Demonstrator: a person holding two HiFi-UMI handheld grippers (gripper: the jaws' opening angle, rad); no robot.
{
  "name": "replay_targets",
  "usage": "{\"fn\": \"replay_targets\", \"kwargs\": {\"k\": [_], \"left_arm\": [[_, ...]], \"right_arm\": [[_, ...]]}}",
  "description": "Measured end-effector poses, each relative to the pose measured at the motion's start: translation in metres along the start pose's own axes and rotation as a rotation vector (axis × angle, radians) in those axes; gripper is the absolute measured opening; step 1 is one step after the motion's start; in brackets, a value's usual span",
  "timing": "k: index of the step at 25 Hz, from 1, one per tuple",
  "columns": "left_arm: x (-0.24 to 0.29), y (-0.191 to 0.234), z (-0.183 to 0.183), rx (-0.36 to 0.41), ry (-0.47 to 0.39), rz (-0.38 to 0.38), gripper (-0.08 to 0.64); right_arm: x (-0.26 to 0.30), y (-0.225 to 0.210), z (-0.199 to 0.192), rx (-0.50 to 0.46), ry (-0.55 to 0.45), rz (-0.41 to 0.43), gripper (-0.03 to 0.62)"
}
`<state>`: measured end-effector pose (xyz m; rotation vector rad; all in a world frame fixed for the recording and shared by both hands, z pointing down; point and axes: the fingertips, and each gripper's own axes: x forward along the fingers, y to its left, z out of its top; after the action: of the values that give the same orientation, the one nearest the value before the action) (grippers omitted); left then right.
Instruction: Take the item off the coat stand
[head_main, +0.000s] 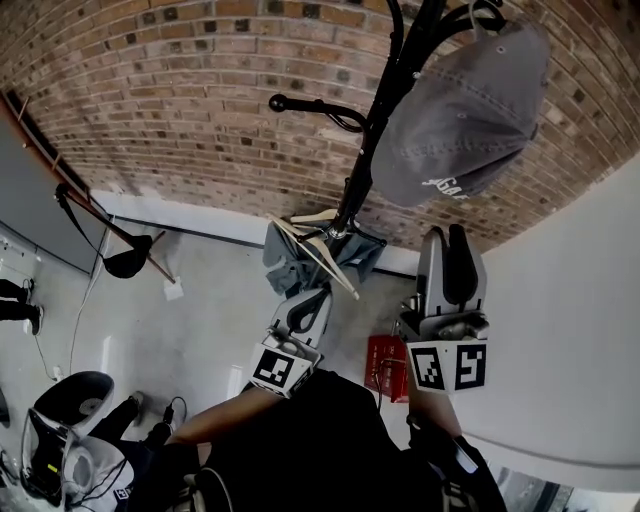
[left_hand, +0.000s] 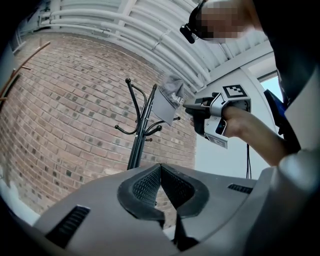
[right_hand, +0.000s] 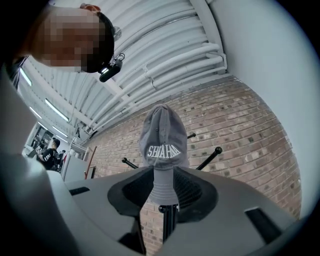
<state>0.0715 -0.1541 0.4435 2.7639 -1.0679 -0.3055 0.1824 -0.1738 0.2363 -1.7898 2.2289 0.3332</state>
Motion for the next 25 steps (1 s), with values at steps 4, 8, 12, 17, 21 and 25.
{"fn": "replay_targets", "kwargs": {"k": [4, 8, 12, 17, 21, 25], "left_arm": [[0.006, 0.002, 0.008, 0.001, -0.032, -0.016, 0.017], [0.012, 0.004, 0.006, 0.006, -0.009, -0.029, 0.017], [0.016, 0.007, 0.007, 0.002, -0.002, -0.036, 0.017], [0.018, 0.01, 0.011, -0.016, -0.022, -0.03, 0.017], [0.017, 0.017, 0.011, -0.02, -0.023, -0.019, 0.017], [0.013, 0.023, 0.012, -0.031, -0.023, -0.01, 0.017]], "right_arm": [[0.009, 0.004, 0.007, -0.015, -0.012, 0.016, 0.111], [0.021, 0.001, 0.016, -0.022, -0.024, 0.026, 0.112], [0.029, -0.003, 0.026, -0.004, -0.053, 0.035, 0.112], [0.037, -0.007, 0.032, -0.002, -0.072, 0.051, 0.114], [0.045, -0.008, 0.035, 0.004, -0.089, 0.051, 0.114], [0.048, -0.007, 0.037, 0.001, -0.101, 0.047, 0.102]]}}
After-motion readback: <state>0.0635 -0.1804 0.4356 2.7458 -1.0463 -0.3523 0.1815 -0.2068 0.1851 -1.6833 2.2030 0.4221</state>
